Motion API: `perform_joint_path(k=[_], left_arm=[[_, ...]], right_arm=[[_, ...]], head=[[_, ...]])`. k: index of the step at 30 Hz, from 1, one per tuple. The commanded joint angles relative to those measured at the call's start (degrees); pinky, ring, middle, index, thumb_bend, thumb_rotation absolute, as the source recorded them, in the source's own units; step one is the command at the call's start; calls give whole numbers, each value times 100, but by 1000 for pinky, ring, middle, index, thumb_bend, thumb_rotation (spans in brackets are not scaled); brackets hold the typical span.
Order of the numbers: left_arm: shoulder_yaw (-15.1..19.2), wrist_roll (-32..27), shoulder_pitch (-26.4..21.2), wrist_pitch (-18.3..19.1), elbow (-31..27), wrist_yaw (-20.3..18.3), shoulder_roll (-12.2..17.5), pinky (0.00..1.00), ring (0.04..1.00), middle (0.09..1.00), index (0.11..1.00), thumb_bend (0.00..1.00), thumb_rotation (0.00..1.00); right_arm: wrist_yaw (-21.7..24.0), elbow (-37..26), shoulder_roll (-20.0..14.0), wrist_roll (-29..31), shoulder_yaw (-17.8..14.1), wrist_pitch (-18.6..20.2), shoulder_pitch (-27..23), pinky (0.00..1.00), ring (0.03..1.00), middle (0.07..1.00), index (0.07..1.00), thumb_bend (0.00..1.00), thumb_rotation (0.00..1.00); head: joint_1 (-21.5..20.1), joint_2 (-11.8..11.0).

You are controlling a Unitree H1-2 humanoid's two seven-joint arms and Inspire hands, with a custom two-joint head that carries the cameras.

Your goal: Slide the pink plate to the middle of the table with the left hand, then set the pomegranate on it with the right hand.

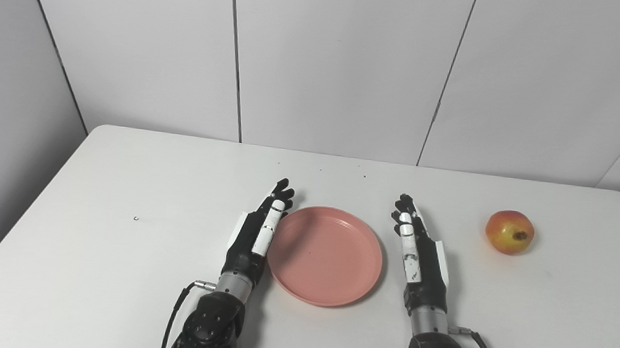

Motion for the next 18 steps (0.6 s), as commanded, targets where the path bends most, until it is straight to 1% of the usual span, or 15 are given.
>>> perform_joint_path(k=[1, 6, 18], left_arm=[[-47, -71, -26, -103, -29, -92, -147, 916, 927, 929, 929, 453, 1000], [-44, -176, 16, -56, -73, -143, -201, 932, 935, 938, 939, 455, 1000], [-31, -429, 37, -44, -90, -312, -193, 966, 951, 946, 943, 433, 1000]], right_arm=[[-67, -5, 64, 5, 7, -12, 73, 935, 909, 918, 915, 606, 988], [-80, 5, 67, -8, 17, -28, 67, 932, 908, 919, 916, 603, 992], [-143, 4, 60, -45, 38, 1, 37, 919, 908, 916, 913, 603, 992]], head=[[2, -1], [-19, 0], [-33, 10]])
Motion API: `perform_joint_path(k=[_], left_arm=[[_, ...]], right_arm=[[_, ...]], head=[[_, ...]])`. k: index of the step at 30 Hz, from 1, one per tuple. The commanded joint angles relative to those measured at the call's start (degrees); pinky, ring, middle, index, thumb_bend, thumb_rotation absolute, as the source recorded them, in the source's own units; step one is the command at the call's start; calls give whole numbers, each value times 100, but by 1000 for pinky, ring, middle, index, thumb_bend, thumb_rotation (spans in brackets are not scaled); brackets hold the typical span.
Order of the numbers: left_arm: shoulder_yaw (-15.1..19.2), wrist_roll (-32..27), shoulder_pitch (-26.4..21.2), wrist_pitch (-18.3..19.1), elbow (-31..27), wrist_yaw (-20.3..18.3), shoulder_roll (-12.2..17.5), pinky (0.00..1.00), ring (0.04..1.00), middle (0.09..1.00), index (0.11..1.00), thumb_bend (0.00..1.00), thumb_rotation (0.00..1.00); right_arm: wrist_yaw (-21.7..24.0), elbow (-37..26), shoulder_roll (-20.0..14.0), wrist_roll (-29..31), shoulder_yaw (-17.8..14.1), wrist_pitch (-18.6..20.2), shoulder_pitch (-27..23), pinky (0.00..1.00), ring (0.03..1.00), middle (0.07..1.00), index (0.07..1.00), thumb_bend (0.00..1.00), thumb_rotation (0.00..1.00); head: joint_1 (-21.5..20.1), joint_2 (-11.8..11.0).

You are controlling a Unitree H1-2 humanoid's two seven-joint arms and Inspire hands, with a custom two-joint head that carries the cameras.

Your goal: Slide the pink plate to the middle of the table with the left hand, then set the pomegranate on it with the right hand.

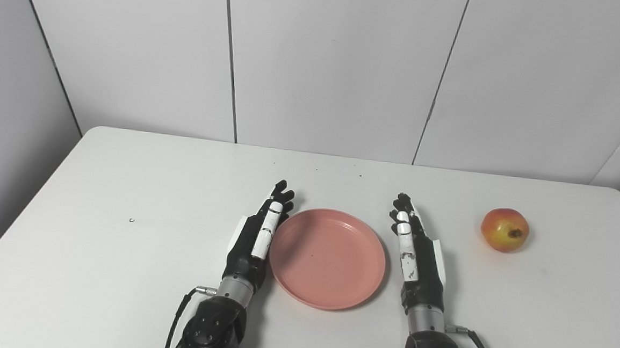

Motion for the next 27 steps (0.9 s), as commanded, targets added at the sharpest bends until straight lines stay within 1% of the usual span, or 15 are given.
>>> perform_joint_path(k=[1, 6, 9, 11, 15, 18, 21, 24, 27], left_arm=[[-58, -92, -17, -38, -68, -176, -89, 963, 950, 944, 941, 432, 1000], [-74, -67, -11, -11, -75, -148, -73, 957, 946, 940, 939, 420, 1000], [-73, -71, -16, 2, -62, -152, -70, 955, 944, 938, 936, 415, 1000], [-79, -71, -16, 31, -67, -154, -72, 958, 946, 939, 937, 409, 1000], [-104, -65, -26, -47, -23, -189, -64, 965, 952, 943, 943, 399, 1000], [-118, -26, -24, -47, -34, -179, -62, 963, 951, 944, 943, 404, 1000], [-110, -43, -20, -39, -59, -179, -68, 966, 950, 943, 941, 397, 1000], [-99, -45, -23, -99, -38, -173, -70, 967, 950, 943, 942, 398, 1000], [-95, -13, -22, -128, -28, -154, -65, 957, 944, 940, 942, 401, 1000]], right_arm=[[-52, -3, 51, -31, 21, 3, 37, 923, 908, 917, 913, 607, 991], [-125, -60, 65, -69, 5, 32, 35, 934, 906, 919, 912, 613, 989], [-199, -87, 54, -103, -10, -92, 8, 918, 908, 917, 915, 613, 983], [-229, -184, 35, -150, -8, -64, 39, 923, 911, 918, 917, 622, 990], [-308, -357, -5, -286, -3, -64, 94, 923, 916, 923, 919, 634, 987], [-391, -465, -47, -442, 6, -96, 107, 932, 921, 929, 925, 628, 983], [-461, -557, -106, -590, 3, -228, 108, 920, 923, 929, 927, 585, 976], [-481, -818, -164, -712, 11, -141, 127, 919, 933, 934, 926, 553, 958], [-547, -921, -193, -819, -20, -30, 91, 909, 925, 928, 924, 577, 966]], head=[[2, -8], [-29, 8], [-64, 3], [-65, 3], [-63, 13], [-48, 14], [-50, 19], [-54, 16], [-62, 11]])
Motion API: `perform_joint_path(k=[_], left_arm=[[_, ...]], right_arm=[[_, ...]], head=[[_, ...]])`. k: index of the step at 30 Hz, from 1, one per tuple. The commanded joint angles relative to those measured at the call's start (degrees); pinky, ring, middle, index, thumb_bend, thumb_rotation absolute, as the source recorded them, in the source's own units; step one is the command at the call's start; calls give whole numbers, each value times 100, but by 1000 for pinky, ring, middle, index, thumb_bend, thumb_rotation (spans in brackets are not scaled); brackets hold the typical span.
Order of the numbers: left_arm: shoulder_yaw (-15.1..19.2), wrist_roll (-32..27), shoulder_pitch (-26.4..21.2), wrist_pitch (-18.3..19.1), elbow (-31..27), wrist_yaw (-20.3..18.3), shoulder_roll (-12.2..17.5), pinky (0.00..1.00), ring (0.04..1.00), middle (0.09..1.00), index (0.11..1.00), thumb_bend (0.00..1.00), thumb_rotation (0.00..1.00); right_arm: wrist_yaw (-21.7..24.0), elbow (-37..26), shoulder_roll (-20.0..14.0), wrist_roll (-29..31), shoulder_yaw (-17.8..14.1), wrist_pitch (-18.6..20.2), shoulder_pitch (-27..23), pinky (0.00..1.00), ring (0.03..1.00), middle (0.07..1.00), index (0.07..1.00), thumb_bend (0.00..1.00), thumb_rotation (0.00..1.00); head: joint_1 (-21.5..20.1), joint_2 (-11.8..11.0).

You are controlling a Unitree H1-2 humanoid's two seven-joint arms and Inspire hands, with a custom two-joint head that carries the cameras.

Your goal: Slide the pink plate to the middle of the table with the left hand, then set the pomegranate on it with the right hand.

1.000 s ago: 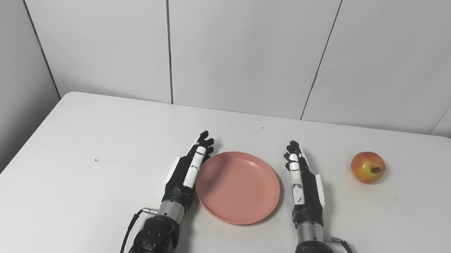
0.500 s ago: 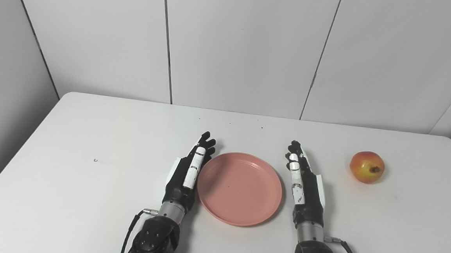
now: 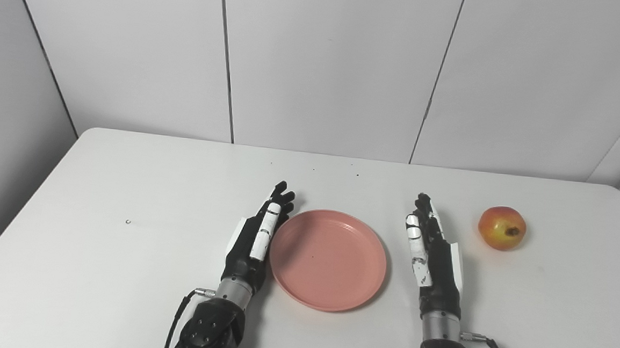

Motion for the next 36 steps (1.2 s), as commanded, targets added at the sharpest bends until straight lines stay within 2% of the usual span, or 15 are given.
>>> perform_joint_path(k=[1, 10, 14, 22, 24, 28, 36], left_arm=[[-71, 30, -25, -105, -27, -91, -60, 956, 944, 939, 942, 401, 1000], [-84, 115, -40, -132, 8, -65, -27, 953, 943, 942, 942, 411, 1000], [-77, 113, -36, -118, -1, -63, -27, 946, 939, 939, 939, 413, 1000], [-28, 50, -25, -185, 14, -155, 44, 950, 943, 940, 940, 420, 1000], [25, -25, -12, -192, 5, -174, 64, 949, 943, 938, 937, 423, 1000], [103, -94, -7, -186, 5, -203, 119, 954, 940, 934, 938, 451, 1000], [193, -176, -40, -343, 105, -330, 238, 941, 941, 935, 933, 465, 1000]], right_arm=[[-81, -208, -10, -110, -29, -7, -184, 905, 921, 925, 922, 581, 965], [-317, -440, -110, -388, -240, -17, -233, 887, 910, 909, 911, 582, 928], [-464, -552, -168, -657, -301, 73, -262, 834, 891, 898, 902, 610, 925], [-364, -546, -397, -647, -335, 161, -358, 867, 904, 905, 907, 631, 849], [-367, -519, -373, -686, -299, 233, -352, 859, 902, 908, 908, 628, 837], [-530, -510, -229, -913, -236, 414, -341, 836, 885, 897, 894, 650, 800], [-677, -507, -94, -1247, -121, 460, -397, 844, 889, 899, 894, 644, 788]], head=[[9, -2], [4, 16], [-36, 12], [-351, -19], [-717, -63], [-1041, -101], [-1312, -89]])
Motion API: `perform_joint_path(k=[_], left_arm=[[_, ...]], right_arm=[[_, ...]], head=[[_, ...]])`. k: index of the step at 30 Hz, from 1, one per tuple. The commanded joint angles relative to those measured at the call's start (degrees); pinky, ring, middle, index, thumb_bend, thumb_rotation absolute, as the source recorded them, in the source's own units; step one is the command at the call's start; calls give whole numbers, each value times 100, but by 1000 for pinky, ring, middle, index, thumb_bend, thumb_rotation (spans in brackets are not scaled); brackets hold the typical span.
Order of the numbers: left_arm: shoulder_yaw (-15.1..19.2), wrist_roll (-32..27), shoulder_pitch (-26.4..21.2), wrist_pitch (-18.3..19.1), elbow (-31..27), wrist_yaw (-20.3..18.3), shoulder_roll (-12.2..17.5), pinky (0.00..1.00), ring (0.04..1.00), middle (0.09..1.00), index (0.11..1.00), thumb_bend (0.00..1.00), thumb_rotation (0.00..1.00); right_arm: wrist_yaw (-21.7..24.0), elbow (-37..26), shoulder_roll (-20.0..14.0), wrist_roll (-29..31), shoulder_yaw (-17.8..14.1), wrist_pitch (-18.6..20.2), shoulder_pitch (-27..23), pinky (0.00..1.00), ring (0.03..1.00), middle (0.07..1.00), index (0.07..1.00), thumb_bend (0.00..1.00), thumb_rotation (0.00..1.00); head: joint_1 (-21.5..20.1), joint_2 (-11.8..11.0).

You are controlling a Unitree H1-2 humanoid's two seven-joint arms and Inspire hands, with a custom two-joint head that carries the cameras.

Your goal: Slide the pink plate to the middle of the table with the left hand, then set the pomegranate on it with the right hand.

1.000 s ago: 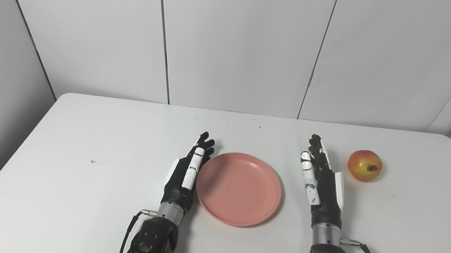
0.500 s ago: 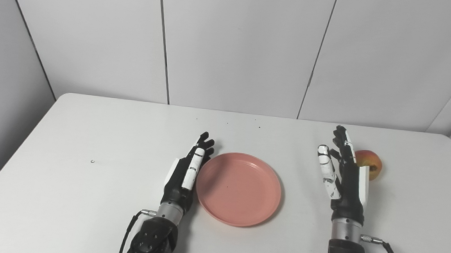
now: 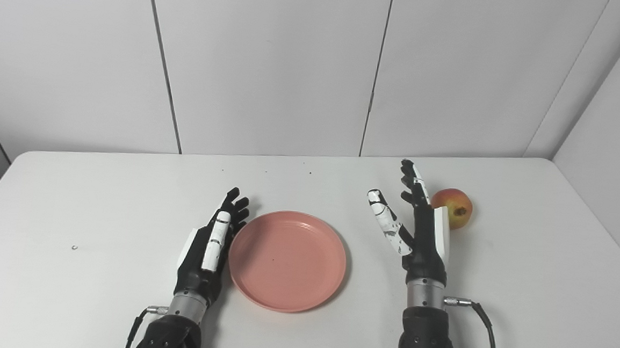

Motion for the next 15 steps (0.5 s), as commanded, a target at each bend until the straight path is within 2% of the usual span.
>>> perform_joint_path(k=[1, 10, 15], left_arm=[[63, -88, -48, -35, -45, -49, 21, 940, 940, 933, 930, 462, 1000], [130, -182, -60, -23, -10, -124, 14, 953, 948, 940, 936, 446, 1000], [120, -173, -53, -11, -27, -127, 11, 953, 948, 942, 937, 442, 1000]], right_arm=[[-125, -131, -4, -124, 6, 53, -212, 842, 890, 902, 896, 644, 788], [-212, -122, -97, -459, 35, 125, -259, 844, 896, 912, 900, 643, 811], [-242, -64, -200, -410, -41, 7, -330, 834, 895, 912, 901, 643, 764]], head=[[-50, -2], [-52, -19], [-36, -19]])
